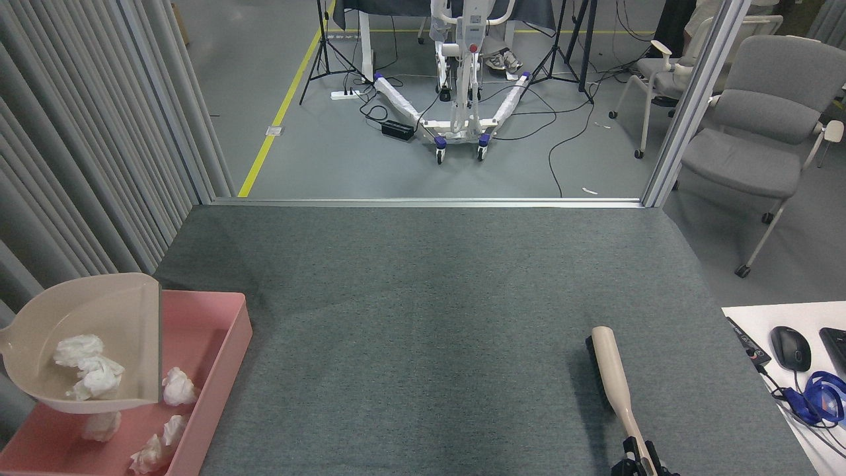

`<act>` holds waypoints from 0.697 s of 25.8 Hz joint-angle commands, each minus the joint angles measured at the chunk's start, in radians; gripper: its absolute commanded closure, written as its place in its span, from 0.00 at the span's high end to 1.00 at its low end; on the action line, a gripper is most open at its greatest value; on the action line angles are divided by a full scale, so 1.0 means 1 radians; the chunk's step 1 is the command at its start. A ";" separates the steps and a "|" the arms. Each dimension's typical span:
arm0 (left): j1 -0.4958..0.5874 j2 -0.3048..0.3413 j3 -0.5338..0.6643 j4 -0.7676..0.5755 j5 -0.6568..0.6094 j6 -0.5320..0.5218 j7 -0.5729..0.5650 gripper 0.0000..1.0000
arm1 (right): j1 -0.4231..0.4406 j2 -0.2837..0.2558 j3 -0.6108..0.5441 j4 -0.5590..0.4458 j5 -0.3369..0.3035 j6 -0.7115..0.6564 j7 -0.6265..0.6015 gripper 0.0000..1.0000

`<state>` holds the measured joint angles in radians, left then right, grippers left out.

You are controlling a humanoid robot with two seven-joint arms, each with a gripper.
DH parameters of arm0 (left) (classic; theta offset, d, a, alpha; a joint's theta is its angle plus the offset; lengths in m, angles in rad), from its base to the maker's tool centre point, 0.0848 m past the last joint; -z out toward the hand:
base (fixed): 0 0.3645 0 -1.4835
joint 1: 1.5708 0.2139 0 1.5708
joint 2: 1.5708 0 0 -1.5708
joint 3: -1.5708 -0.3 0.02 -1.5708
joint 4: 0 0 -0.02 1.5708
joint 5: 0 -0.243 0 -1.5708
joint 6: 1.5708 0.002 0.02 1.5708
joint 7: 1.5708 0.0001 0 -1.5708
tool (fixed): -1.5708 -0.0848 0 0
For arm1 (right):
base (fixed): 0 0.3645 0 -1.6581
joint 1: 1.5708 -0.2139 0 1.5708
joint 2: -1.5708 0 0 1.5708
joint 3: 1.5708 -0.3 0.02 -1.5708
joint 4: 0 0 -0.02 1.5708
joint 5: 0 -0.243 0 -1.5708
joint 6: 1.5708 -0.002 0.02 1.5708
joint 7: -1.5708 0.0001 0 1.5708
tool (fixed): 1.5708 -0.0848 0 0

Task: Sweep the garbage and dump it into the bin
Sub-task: 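Lift the dustpan over the pink bin and tip it with the left gripper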

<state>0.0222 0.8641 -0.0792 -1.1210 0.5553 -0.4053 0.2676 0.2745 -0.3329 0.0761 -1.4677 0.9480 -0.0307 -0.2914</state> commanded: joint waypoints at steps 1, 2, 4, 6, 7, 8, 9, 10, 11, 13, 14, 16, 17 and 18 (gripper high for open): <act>0.021 0.003 0.022 0.012 -0.009 -0.029 -0.002 0.00 | 0.000 0.000 0.002 0.003 -0.006 -0.003 0.006 0.00; 0.019 0.006 0.024 0.015 -0.018 -0.037 -0.004 0.00 | 0.000 0.000 0.002 0.004 -0.009 -0.005 0.008 0.00; 0.021 0.010 0.026 0.032 -0.044 -0.058 -0.004 0.00 | 0.000 0.006 0.005 0.004 -0.017 -0.015 0.009 0.00; 0.024 0.007 0.033 0.047 -0.100 -0.079 0.010 0.00 | 0.000 0.008 0.008 0.003 -0.018 -0.026 0.009 0.00; 0.027 0.006 0.053 0.058 -0.146 -0.086 0.013 0.00 | 0.000 0.008 0.010 0.003 -0.018 -0.028 0.009 0.00; 0.028 0.006 0.079 0.066 -0.202 -0.086 0.015 0.00 | 0.000 0.008 0.010 0.003 -0.018 -0.028 0.011 0.00; 0.030 0.003 0.098 0.067 -0.250 -0.084 0.016 0.00 | 0.000 0.008 0.010 0.003 -0.018 -0.029 0.011 0.00; 0.030 0.003 0.108 0.067 -0.284 -0.079 0.021 0.00 | 0.000 0.008 0.010 0.003 -0.018 -0.029 0.012 0.00; 0.028 0.003 0.111 0.064 -0.298 -0.079 0.021 0.00 | 0.000 0.008 0.011 0.003 -0.018 -0.029 0.012 0.00; 0.025 0.004 0.111 0.061 -0.304 -0.084 0.022 0.00 | 0.000 0.006 0.011 0.003 -0.018 -0.029 0.015 0.00; 0.022 0.003 0.113 0.059 -0.307 -0.086 0.025 0.00 | 0.000 0.006 0.011 0.003 -0.017 -0.029 0.017 0.00; 0.016 0.003 0.115 0.059 -0.331 -0.086 0.036 0.00 | 0.000 0.006 0.017 0.004 -0.018 -0.029 0.020 0.00; 0.013 0.003 0.116 0.058 -0.360 -0.086 0.038 0.00 | 0.000 0.008 0.017 0.004 -0.018 -0.029 0.021 0.00; 0.005 0.004 0.118 0.055 -0.397 -0.079 0.038 0.00 | 0.000 0.008 0.019 0.004 -0.018 -0.029 0.021 0.00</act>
<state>0.0394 0.8675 0.0333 -1.0622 0.2239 -0.4902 0.2993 0.2745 -0.3258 0.0912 -1.4643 0.9297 -0.0598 -0.2736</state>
